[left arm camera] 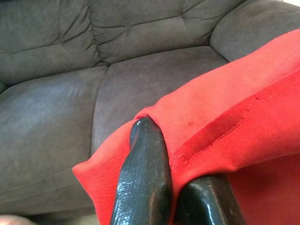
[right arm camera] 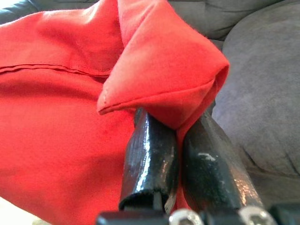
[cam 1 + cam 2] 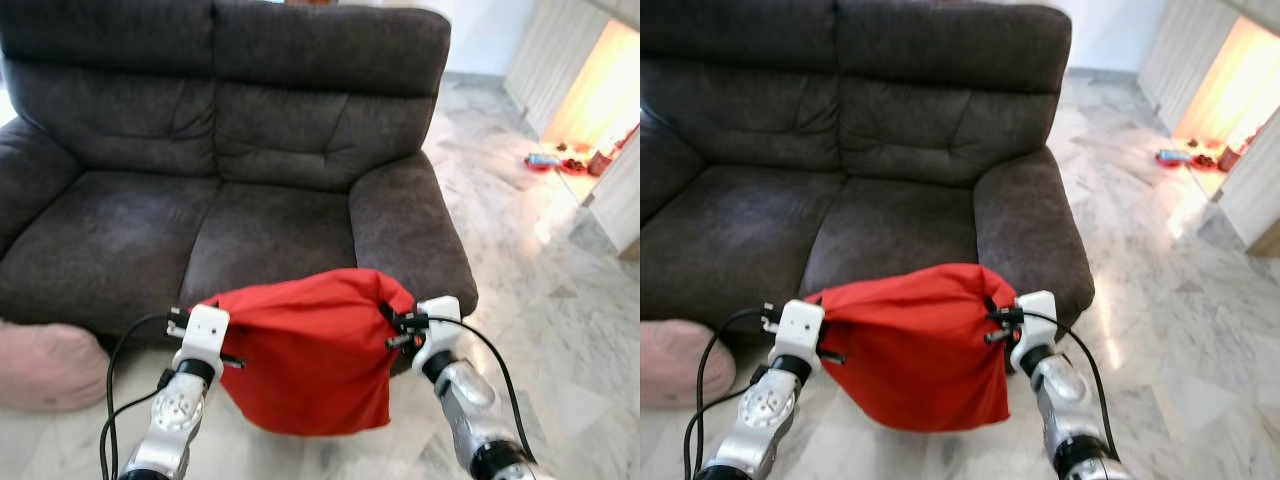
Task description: Move the pillow to the sofa from floor
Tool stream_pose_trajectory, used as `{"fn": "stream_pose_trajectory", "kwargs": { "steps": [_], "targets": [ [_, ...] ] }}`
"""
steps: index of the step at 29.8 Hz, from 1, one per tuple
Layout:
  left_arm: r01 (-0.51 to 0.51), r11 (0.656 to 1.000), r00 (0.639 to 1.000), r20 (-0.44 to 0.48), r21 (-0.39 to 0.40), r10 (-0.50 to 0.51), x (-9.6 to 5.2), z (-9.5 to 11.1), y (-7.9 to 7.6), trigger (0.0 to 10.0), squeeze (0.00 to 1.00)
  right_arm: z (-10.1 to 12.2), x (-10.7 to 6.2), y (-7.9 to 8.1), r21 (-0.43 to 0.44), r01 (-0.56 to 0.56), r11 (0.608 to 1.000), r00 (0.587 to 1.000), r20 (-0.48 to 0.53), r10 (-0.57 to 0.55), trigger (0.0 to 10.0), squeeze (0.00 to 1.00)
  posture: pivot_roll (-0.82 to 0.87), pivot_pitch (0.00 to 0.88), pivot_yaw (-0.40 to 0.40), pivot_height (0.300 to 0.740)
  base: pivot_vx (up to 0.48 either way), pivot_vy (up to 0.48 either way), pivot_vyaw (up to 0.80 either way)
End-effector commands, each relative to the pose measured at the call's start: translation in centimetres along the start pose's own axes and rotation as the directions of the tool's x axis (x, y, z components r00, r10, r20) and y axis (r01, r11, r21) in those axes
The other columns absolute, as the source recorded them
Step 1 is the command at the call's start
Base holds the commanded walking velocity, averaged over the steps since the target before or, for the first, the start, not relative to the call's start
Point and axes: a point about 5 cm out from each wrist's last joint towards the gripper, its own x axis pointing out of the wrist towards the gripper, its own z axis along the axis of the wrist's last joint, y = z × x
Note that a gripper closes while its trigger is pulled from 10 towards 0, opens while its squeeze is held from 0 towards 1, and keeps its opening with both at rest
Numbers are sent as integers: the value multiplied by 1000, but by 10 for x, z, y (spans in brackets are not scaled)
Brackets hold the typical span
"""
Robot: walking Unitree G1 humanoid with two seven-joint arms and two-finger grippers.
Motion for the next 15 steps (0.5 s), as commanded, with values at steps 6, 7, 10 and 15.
{"fn": "stream_pose_trajectory", "kwargs": {
  "steps": [6,7,10,15],
  "targets": [
    [-31,999,992,119,22,28,9,26,12,10000,0,18,6,-4,-21,18,1000,996,83,-16,10000,0,144,42,-84,740,0,0,0],
    [-32,999,991,129,26,28,9,28,13,10000,0,20,6,-4,-23,17,1000,996,92,-15,10000,0,144,42,-84,740,0,0,0],
    [-46,999,986,161,27,41,9,35,15,10000,0,30,9,-3,-39,12,999,991,137,-7,10000,0,142,41,-83,740,0,0,0],
    [-62,997,977,206,39,52,8,45,17,10000,0,44,12,-3,-58,26,998,978,208,-13,10000,0,140,42,-82,740,0,0,0]
  ]
}}
